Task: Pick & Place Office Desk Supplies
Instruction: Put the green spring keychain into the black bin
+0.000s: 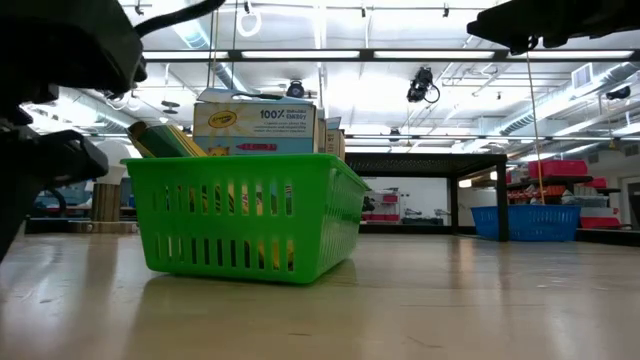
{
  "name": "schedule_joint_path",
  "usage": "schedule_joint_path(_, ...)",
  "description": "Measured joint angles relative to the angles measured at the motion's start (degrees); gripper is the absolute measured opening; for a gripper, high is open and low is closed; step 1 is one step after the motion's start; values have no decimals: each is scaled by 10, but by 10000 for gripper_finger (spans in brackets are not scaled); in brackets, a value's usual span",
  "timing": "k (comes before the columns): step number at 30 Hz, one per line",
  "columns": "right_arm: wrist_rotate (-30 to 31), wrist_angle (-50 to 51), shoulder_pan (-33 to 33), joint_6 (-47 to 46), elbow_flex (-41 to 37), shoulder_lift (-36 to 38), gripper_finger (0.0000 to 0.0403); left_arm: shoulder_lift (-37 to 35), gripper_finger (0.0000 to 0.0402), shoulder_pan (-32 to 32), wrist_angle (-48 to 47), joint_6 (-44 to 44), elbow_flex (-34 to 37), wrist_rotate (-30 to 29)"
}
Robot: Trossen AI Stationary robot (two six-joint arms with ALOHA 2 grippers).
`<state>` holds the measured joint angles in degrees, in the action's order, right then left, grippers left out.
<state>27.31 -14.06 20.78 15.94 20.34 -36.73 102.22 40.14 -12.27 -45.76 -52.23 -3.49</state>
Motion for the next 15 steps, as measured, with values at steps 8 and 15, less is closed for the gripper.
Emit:
schedule_joint_path(8,0,1,0,-2,0,0,172,22,237,0,11,7,-22,0)
schedule_joint_path(15,0,3,0,-1,0,0,172,35,226,-5,4,8,-33,3)
